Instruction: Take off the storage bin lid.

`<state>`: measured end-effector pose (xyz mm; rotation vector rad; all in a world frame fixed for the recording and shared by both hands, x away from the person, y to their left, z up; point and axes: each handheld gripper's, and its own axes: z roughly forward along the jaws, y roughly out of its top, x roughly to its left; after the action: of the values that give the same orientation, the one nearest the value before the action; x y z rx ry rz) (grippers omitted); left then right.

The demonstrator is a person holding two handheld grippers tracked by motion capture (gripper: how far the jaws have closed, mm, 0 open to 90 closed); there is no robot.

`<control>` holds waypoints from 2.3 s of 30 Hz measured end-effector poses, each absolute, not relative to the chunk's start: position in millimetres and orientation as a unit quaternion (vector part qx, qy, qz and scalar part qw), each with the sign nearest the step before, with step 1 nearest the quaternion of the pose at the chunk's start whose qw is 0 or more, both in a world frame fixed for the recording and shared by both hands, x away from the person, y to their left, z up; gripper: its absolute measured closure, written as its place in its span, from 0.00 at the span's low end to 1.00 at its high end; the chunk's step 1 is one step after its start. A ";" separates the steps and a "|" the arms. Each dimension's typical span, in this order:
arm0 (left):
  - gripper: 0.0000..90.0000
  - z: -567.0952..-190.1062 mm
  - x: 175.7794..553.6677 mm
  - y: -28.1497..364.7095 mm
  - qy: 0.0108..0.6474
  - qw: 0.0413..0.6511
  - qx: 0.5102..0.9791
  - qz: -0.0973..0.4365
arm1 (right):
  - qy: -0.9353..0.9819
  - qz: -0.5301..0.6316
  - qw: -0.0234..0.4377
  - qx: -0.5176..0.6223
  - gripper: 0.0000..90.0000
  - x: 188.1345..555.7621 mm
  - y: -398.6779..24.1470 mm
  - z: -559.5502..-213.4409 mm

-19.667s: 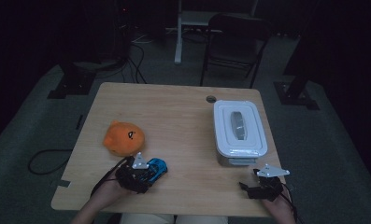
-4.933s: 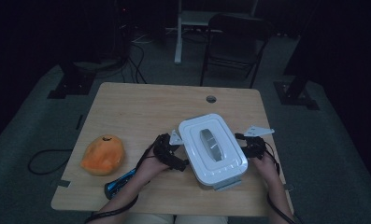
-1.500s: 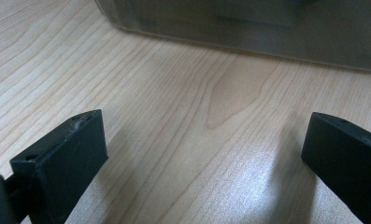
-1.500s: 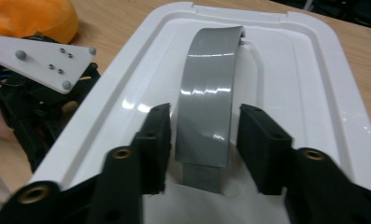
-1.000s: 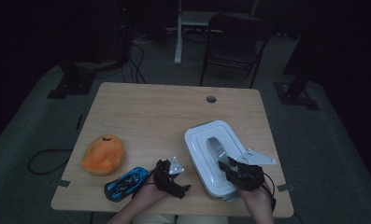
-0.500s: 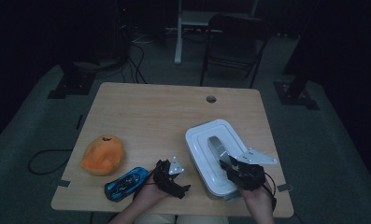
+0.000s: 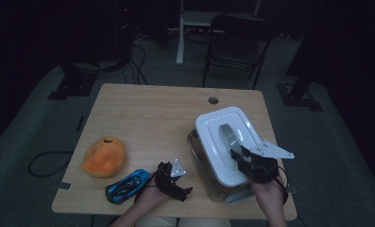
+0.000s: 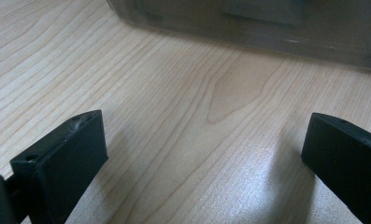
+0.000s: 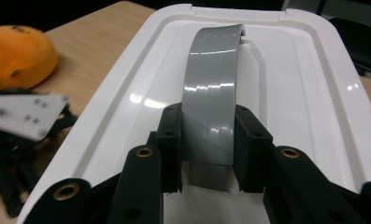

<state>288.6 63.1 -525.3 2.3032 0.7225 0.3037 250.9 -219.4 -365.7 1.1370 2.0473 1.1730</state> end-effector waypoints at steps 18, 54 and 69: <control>0.01 -525.3 288.7 63.3 0.278 0.347 0.888 0.117 | 0.718 0.423 0.307 0.460 0.75 291.3 -256.6 -348.0; 0.01 -525.3 288.6 63.4 0.278 0.346 0.888 0.117 | 0.687 0.373 0.291 0.551 0.75 365.9 -320.6 -441.8; 0.01 -525.3 288.6 63.3 0.278 0.346 0.888 0.117 | 0.689 0.358 0.244 0.581 0.75 386.9 -320.0 -493.6</control>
<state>288.6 63.3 -525.3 2.3053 0.7214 0.3024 386.9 -320.0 -493.6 1.5862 1.8808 0.9786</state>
